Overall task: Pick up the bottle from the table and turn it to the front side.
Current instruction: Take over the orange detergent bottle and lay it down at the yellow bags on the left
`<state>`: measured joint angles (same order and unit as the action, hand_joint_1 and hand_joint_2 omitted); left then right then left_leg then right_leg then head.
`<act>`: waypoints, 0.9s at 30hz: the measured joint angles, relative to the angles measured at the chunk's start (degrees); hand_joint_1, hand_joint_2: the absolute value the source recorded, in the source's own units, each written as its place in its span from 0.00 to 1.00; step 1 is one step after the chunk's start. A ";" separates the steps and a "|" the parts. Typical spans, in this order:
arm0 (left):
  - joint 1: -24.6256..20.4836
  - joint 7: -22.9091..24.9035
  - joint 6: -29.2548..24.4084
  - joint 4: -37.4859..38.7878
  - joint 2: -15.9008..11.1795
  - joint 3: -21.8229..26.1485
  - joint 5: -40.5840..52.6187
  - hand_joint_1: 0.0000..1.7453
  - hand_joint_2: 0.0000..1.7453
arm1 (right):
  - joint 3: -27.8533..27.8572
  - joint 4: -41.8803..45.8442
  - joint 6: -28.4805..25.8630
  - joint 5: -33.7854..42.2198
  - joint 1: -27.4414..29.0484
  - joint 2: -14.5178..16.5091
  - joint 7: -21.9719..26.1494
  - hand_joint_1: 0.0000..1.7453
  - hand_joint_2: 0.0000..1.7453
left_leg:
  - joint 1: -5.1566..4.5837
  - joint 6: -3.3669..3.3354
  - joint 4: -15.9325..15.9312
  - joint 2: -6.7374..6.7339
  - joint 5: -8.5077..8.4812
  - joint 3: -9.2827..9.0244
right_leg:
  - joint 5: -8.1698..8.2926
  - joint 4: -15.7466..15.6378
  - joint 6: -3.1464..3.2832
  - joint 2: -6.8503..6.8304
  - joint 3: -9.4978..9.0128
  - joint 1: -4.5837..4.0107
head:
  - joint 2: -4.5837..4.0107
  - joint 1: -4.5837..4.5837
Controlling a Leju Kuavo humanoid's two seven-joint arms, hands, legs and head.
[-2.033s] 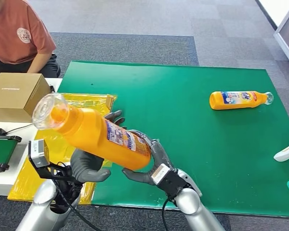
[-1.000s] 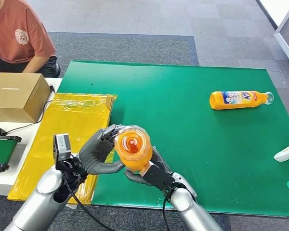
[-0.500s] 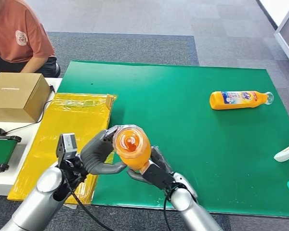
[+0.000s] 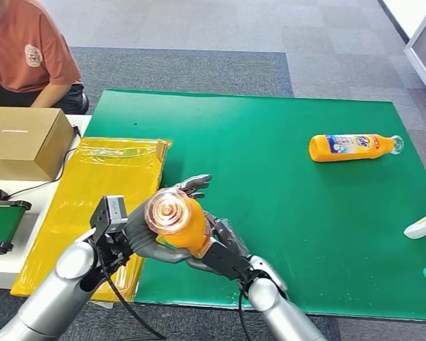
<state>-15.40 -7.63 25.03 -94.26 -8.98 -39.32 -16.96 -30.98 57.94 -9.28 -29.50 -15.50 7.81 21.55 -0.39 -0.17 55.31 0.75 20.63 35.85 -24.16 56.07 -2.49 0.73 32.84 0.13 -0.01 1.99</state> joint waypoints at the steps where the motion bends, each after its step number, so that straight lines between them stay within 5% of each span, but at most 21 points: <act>1: -0.04 0.00 0.00 0.02 -0.08 -0.07 -0.01 0.25 1.00 | -0.02 -0.08 0.02 -0.01 -0.06 0.01 0.00 1.00 1.00 | 0.00 0.00 0.00 0.00 0.00 0.00 | 0.00 0.00 0.00 0.00 0.00 0.00 | 0.00 0.00; 4: -0.07 -0.03 -0.12 0.03 -0.27 -0.18 0.01 1.00 1.00 | -0.09 -0.21 0.09 0.00 -0.18 0.00 -0.01 1.00 1.00 | 0.00 0.00 0.00 0.00 0.00 0.00 | 0.00 0.00 0.00 0.00 0.00 0.00 | 0.00 0.00; 20: 1.04 -2.10 -2.51 -0.08 -0.34 0.64 1.66 1.00 1.00 | -0.15 -0.60 -0.01 0.19 -0.14 0.02 -0.40 0.99 1.00 | 0.00 0.00 0.00 0.00 0.00 0.01 | 0.00 0.00 0.00 0.00 0.00 0.00 | 0.00 0.00; 24: 3.06 -4.40 -8.17 -1.11 0.17 1.73 9.51 1.00 1.00 | 0.05 -0.33 -0.38 0.73 0.04 -0.01 -1.20 0.00 1.00 | 0.00 0.00 0.00 0.00 0.00 0.02 | -0.01 0.00 0.00 0.00 0.03 0.00 | 0.00 0.00; 27: 5.51 -6.52 -17.80 -3.15 1.35 2.68 24.00 1.00 1.00 | 1.26 0.96 -0.76 2.59 0.59 -0.01 -1.81 0.00 1.00 | -0.01 0.00 0.01 0.00 0.01 0.03 | -0.01 -0.01 0.00 0.01 0.06 0.01 | -0.01 -0.01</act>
<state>-9.89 -14.16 7.22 -97.41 -7.63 -36.64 7.04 -29.72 58.90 -10.05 -26.91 -14.91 7.80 19.74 -0.40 -0.17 55.31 0.75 20.64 35.88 -24.17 56.06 -2.48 0.74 32.89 0.14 -0.02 1.98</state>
